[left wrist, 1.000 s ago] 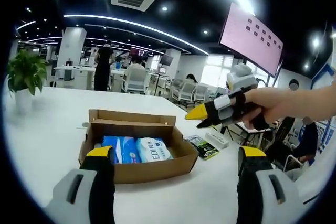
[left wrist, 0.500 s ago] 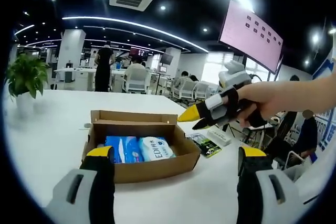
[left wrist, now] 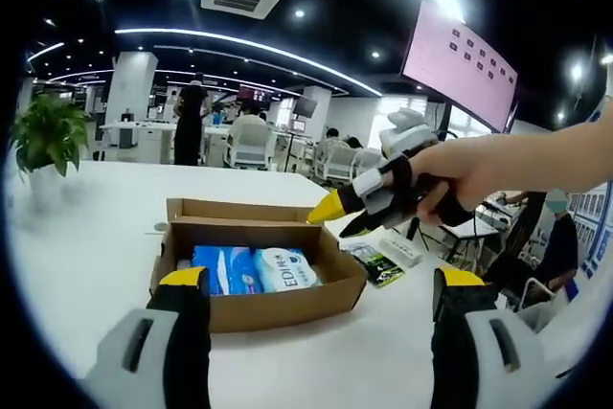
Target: Operate the shoe box by opening the lid, removing the specified soft item, and placing it in the target area until the item is outside and the box remains undamaged.
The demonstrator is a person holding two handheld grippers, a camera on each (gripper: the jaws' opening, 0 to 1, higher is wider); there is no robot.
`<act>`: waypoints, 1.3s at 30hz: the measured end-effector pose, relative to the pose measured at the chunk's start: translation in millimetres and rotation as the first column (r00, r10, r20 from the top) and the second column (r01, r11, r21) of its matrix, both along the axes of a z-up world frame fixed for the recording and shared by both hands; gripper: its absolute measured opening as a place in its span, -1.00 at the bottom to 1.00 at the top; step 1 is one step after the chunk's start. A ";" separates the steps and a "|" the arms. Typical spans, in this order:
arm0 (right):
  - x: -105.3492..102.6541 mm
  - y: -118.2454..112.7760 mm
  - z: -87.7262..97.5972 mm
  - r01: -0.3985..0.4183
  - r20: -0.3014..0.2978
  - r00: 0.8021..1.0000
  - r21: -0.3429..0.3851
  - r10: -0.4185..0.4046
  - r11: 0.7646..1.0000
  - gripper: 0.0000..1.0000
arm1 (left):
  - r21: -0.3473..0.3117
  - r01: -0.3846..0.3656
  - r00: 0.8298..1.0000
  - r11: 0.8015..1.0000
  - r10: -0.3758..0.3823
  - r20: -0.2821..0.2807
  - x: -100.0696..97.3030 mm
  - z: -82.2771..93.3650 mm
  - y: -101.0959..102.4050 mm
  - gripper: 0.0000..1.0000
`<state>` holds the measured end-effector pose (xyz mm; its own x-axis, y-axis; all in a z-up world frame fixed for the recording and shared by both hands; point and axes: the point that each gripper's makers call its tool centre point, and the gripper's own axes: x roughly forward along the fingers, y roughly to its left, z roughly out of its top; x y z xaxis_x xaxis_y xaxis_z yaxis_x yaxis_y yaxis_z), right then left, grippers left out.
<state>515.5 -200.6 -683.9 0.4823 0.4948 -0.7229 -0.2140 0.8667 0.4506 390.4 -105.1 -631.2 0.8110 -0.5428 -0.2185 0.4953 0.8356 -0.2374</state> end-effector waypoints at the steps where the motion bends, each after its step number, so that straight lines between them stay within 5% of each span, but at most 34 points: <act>1: 0.6 1.3 -1.3 -0.004 -0.004 1.000 -0.006 0.004 1.000 0.00 | 0.000 -0.001 1.000 1.000 0.001 0.000 -0.3 -0.1 0.2 0.96; 15: 14.4 4.5 -10.6 0.014 -0.053 0.998 -0.049 -0.017 0.999 0.00 | 0.012 0.013 1.000 1.000 -0.013 0.010 1.4 0.1 -7.4 0.97; 39: 30.0 23.8 -56.6 -0.036 -0.135 0.991 -0.163 0.014 0.986 0.02 | 0.031 -0.017 1.000 0.999 0.017 -0.002 1.1 -2.4 3.2 0.95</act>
